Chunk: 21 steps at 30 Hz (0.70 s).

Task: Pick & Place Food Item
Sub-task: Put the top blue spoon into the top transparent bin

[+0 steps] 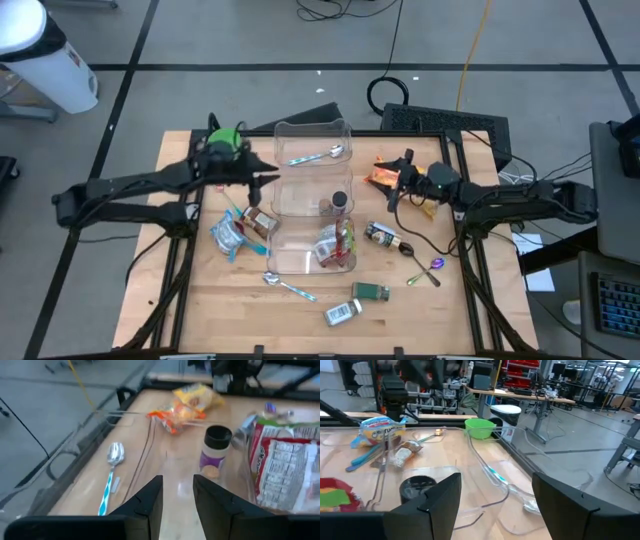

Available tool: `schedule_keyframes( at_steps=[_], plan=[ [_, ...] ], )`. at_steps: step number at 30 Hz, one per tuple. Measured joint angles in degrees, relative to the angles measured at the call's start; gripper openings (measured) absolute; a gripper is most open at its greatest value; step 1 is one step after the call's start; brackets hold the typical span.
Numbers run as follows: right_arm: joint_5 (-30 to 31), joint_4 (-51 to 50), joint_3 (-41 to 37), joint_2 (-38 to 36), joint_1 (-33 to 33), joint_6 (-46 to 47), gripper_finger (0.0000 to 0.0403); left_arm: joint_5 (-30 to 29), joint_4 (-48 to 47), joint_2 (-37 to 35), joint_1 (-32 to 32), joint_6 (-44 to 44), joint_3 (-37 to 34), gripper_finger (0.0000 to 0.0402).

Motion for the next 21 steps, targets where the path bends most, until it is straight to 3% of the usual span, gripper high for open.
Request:
schedule_keyframes(
  at_steps=[5, 9, 15, 21],
  plan=[
    [0.0, 0.8, 0.0, 0.0, -0.9, 0.0, 0.0240, -0.4, 16.4, -6.6, -0.9, -5.4, -13.5, 0.0115],
    [0.0, 1.0, 0.0, 0.0, -1.1, 1.3, 0.0240, -0.4, 24.1, -10.5, -2.1, -7.3, -20.1, 0.0115],
    [-0.1, 1.2, 0.0, 0.0, -1.1, 3.5, 0.0240, -1.1, 28.6, -11.6, -2.6, -7.9, -22.8, 0.0115],
    [-0.2, 1.4, 0.0, 0.0, -1.1, 5.5, 0.0240, -9.7, 28.4, -11.6, -2.5, -9.2, -22.7, 0.0116]
  ],
)
